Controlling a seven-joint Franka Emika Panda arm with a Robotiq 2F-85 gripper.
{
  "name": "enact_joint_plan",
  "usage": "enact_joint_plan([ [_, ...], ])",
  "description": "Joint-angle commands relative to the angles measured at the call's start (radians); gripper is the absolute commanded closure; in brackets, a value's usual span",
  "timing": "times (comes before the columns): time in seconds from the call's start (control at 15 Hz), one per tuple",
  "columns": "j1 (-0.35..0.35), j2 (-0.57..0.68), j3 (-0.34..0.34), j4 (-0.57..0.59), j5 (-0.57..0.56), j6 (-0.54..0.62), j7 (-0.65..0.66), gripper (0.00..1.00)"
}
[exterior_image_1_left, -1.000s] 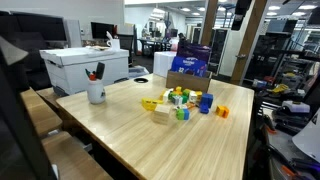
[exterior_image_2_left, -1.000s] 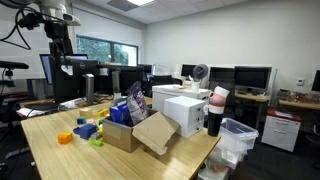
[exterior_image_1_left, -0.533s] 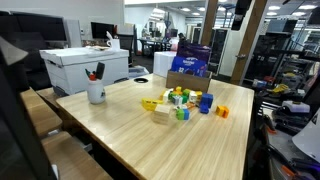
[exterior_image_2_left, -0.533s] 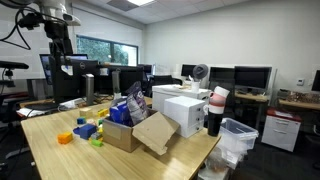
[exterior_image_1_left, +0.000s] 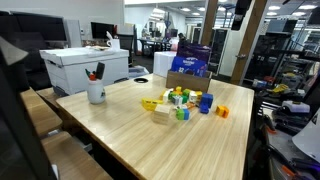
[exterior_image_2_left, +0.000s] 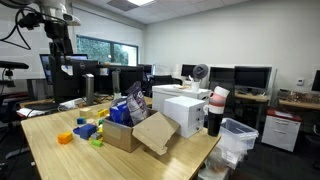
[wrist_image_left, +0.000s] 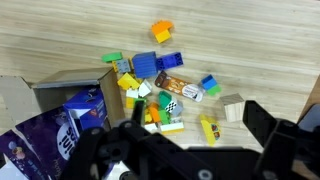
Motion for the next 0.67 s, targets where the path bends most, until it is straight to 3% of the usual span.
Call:
enact_joint_plan([
  [0.0, -0.002, 0.023, -0.007, 0.012, -0.007, 0.005, 0.01, 0.0],
  [0.6, -0.065, 0.199, -0.033, 0.081, -0.025, 0.047, 0.081, 0.0],
])
